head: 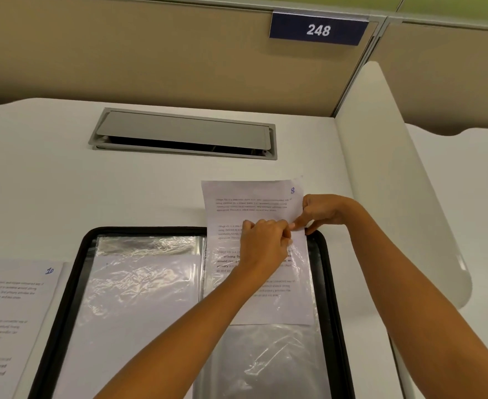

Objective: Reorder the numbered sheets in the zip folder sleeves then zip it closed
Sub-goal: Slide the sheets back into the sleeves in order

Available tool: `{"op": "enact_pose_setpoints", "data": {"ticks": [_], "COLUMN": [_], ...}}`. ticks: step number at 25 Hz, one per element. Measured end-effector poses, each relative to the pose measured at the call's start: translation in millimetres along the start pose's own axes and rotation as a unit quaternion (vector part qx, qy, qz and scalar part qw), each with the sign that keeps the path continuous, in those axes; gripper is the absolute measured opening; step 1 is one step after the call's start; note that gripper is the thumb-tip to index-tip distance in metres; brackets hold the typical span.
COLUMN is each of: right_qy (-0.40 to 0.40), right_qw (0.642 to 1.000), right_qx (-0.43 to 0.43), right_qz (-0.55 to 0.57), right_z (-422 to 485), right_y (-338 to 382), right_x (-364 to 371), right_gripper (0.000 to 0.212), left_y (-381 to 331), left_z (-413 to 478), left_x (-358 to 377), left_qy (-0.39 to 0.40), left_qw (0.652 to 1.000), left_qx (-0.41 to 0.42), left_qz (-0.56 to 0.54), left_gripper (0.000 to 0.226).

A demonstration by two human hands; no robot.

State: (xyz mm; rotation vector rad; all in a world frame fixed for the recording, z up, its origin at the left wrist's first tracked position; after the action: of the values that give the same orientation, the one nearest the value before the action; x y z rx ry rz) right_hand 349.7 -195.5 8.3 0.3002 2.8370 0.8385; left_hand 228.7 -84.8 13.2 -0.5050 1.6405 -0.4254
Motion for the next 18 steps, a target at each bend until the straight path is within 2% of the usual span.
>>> {"op": "enact_pose_setpoints", "data": {"ticks": [2, 3, 5, 7, 9, 12, 15, 18], "right_qy": [-0.038, -0.091, -0.238, -0.317, -0.307, -0.256, -0.26, -0.251], "right_qw": [0.999, 0.995, 0.968, 0.931, 0.905, 0.882, 0.861, 0.871], "right_qx": [0.026, 0.025, -0.018, -0.082, -0.105, -0.068, -0.048, -0.074], "right_qz": [-0.025, -0.036, -0.074, -0.159, -0.274, -0.389, -0.435, -0.415], "right_z": [-2.0, -3.2, -3.0, 5.3, 26.7, 63.1, 79.1, 77.6], "right_y": [8.3, 15.4, 34.6, 58.5, 78.6, 92.5, 95.7, 100.9], "right_x": [-5.6, -11.8, -27.4, -32.4, -24.4, -6.9, 4.5, 14.7], "right_gripper": [0.046, 0.049, 0.06, 0.059, 0.051, 0.044, 0.039, 0.034], "left_y": [1.4, 2.3, 4.8, 6.8, 10.1, 22.7, 34.5, 36.8], "left_z": [-0.6, -1.0, -2.4, -2.2, -1.7, -1.3, -2.6, -2.0], "left_x": [1.1, 1.4, 2.0, 2.9, 3.2, 0.7, -4.4, -9.5], "left_qy": [0.004, 0.006, 0.008, 0.007, 0.011, 0.026, 0.029, 0.015], "left_qw": [1.0, 1.0, 1.0, 1.0, 1.0, 0.999, 0.999, 0.999], "left_qx": [-0.005, -0.006, -0.007, -0.008, -0.016, -0.036, -0.043, -0.038], "left_qz": [0.0, 0.002, -0.001, -0.007, -0.008, 0.004, 0.004, -0.003], "left_gripper": [0.015, 0.015, 0.014, 0.015, 0.018, 0.018, 0.015, 0.016]}}
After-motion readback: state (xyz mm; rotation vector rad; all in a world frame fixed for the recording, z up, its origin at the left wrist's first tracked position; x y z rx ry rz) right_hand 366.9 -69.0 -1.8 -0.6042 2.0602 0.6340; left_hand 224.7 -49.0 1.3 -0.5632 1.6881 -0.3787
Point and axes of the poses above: each hand's wrist, its own z-axis towards the middle knuckle, its own x-axis out of the palm, y = z × x, the point moved 4 cm from there along z, towards the middle knuckle, and after that the axes turned 11 degrees about y, right-handed, at the moved point
